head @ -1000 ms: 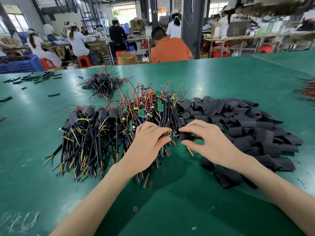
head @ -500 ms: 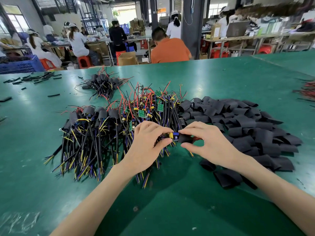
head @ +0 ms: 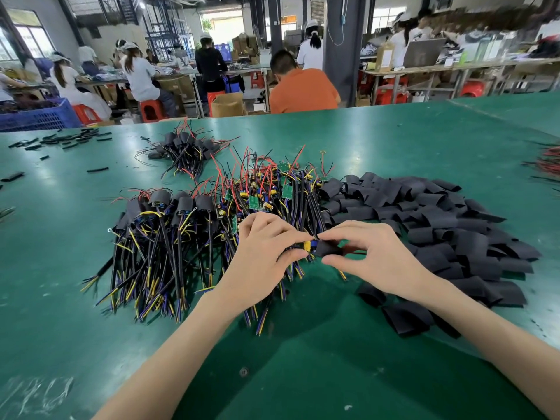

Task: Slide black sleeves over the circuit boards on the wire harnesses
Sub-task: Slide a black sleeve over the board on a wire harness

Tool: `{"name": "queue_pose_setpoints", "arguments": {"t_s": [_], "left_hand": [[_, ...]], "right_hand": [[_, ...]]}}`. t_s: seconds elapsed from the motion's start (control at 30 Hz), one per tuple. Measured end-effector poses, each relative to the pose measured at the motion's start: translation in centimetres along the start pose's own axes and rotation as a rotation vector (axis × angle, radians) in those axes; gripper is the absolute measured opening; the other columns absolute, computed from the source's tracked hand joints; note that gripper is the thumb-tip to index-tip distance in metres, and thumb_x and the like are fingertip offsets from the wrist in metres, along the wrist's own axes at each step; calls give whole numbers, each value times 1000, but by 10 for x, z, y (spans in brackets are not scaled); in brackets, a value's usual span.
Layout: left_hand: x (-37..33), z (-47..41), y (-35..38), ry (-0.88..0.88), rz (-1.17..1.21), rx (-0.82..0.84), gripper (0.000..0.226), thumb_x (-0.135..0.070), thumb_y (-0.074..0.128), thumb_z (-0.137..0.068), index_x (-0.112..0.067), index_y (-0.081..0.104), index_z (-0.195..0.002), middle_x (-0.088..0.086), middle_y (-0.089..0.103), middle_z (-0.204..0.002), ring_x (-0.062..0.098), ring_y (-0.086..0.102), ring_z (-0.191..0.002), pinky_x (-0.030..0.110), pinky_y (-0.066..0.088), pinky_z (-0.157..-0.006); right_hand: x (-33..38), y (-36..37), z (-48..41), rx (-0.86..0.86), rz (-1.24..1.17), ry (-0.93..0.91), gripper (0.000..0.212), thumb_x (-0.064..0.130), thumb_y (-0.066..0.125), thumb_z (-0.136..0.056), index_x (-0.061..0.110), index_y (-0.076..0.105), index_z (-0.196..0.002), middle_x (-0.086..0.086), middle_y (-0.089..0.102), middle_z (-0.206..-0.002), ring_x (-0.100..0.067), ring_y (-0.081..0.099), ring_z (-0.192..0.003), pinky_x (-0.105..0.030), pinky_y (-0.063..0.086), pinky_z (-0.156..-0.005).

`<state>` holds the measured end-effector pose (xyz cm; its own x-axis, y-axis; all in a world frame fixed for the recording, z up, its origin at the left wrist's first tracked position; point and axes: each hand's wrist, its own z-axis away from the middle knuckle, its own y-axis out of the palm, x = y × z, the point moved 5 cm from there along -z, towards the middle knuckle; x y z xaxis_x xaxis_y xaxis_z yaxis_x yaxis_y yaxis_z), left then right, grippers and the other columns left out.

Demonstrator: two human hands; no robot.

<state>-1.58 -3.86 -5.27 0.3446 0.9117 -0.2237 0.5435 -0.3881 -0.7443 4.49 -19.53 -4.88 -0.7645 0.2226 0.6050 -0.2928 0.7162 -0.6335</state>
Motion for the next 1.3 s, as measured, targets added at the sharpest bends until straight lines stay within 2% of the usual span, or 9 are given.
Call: {"name": "queue_pose_setpoints", "arguments": {"t_s": [0.2, 0.47, 0.57, 0.63, 0.73, 0.83, 0.93, 1.1, 1.3], "left_hand": [[-3, 1, 0, 0, 20, -13, 30, -30, 64, -84, -19, 66, -111, -9, 65, -92, 9, 42, -103, 33, 18, -105], [1, 0, -1, -70, 175, -43, 40, -33, 72, -78, -23, 63, -115, -20, 63, -103, -13, 37, -112, 25, 14, -110], [2, -1, -6, -87, 151, -95, 44, -34, 71, -79, -20, 61, -119, -14, 53, -125, 4, 35, -123, 27, 20, -107], [8, 0, -3, -177, 192, -48, 48, -28, 71, -83, -18, 55, -126, -9, 48, -129, 8, 36, -120, 15, 21, -103], [16, 4, 9, -377, 366, 147, 46, -19, 69, -85, -15, 48, -126, -6, 64, -107, -2, 54, -86, 6, 35, -79], [19, 3, 11, -424, 418, 187, 20, -13, 69, -85, -16, 63, -103, -11, 63, -74, -7, 51, -61, 6, 37, -65], [18, 1, 7, -425, 496, 147, 13, -10, 70, -83, -21, 65, -85, -11, 63, -72, -6, 53, -63, 7, 40, -68], [16, 2, 6, -459, 553, 101, 11, -14, 72, -82, -24, 67, -83, -3, 71, -81, 9, 64, -77, 16, 48, -76], [13, 3, 8, -479, 557, 83, 12, -17, 74, -80, -27, 68, -79, -10, 69, -72, -3, 59, -67, 9, 44, -69]], "right_hand": [[-2, -2, 1, -54, -61, 49, 34, 12, 80, -72, 30, 69, -99, 12, 69, -91, -2, 62, -86, -25, 52, -81], [7, 4, 3, -87, 113, -50, 28, 10, 79, -72, 12, 71, -99, 4, 67, -92, -6, 57, -80, -26, 48, -80], [11, 2, 2, -111, 124, -77, 27, 6, 78, -72, 11, 70, -97, 9, 63, -91, -9, 59, -80, -30, 49, -79], [12, 3, 3, -109, 132, -89, 26, 6, 78, -72, 10, 70, -97, 11, 62, -92, -10, 59, -81, -33, 50, -80], [13, 5, 4, -93, 137, -103, 25, 8, 78, -73, 9, 70, -97, 11, 61, -94, -9, 56, -82, -34, 50, -80], [9, 7, 3, -84, 162, -103, 31, 15, 78, -73, 7, 69, -102, 7, 60, -99, -3, 50, -85, -29, 47, -84], [-2, 5, 1, -72, 212, -1, 46, 30, 74, -75, 8, 65, -115, -1, 61, -109, -9, 51, -95, -26, 40, -92], [-13, 10, 0, 70, 291, 110, 71, 57, 56, -75, 18, 50, -134, 0, 60, -98, -9, 45, -80, -26, 37, -77], [-7, 16, 1, 83, 359, 57, 53, 31, 63, -87, 8, 49, -132, -12, 63, -101, -30, 55, -94, -30, 35, -80]]}}
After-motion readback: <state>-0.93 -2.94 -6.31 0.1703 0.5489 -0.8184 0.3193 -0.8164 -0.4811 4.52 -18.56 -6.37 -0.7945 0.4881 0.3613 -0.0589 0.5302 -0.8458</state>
